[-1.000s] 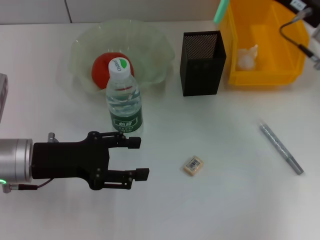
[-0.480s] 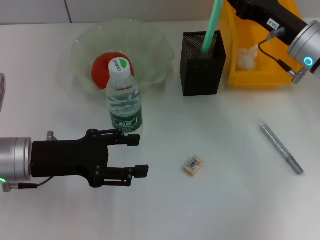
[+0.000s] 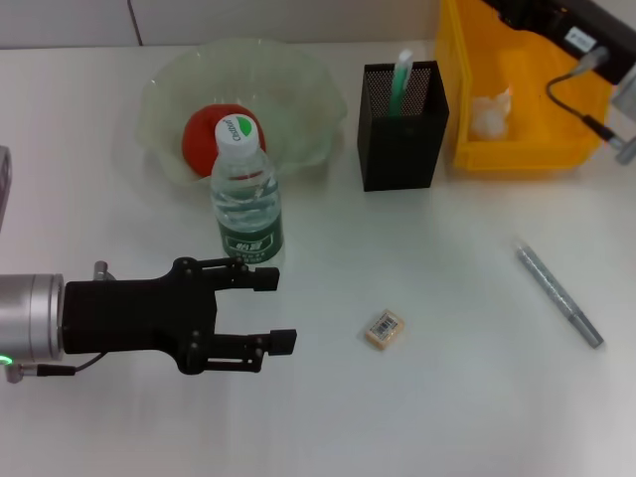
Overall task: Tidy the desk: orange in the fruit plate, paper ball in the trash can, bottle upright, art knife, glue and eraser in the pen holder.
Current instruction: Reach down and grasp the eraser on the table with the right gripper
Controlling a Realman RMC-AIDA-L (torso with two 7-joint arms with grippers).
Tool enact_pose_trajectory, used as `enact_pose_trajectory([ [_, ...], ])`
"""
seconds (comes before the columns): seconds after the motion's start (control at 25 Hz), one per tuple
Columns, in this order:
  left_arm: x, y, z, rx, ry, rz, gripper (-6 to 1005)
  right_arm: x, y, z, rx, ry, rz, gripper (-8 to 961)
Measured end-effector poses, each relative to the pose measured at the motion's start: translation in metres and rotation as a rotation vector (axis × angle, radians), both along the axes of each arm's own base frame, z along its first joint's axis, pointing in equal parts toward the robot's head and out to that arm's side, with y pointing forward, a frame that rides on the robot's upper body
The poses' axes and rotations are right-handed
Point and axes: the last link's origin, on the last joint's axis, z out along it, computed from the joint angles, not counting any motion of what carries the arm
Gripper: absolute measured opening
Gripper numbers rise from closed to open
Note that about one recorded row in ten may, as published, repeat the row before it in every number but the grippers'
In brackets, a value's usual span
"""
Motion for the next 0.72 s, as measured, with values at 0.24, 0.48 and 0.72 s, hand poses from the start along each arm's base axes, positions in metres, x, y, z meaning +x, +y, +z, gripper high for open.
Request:
enact_pose_trajectory([
  [0.24,0.001,0.000,0.000,-0.005,-0.001,-0.002,783,-0.020,-0.019,0.046,-0.147,-0.192,0.047,640],
  [0.48,0.002,0.001,0.000,-0.006,0.000,-0.005,783,-0.053,-0.048,0.102,-0.317,-0.486,-0.098,641],
  [0.72,0.003,0.002,0.000,-0.010,0.002,-0.013,783,-0.077,-0.067,0.131,-0.450,-0.766,-0.323,641],
])
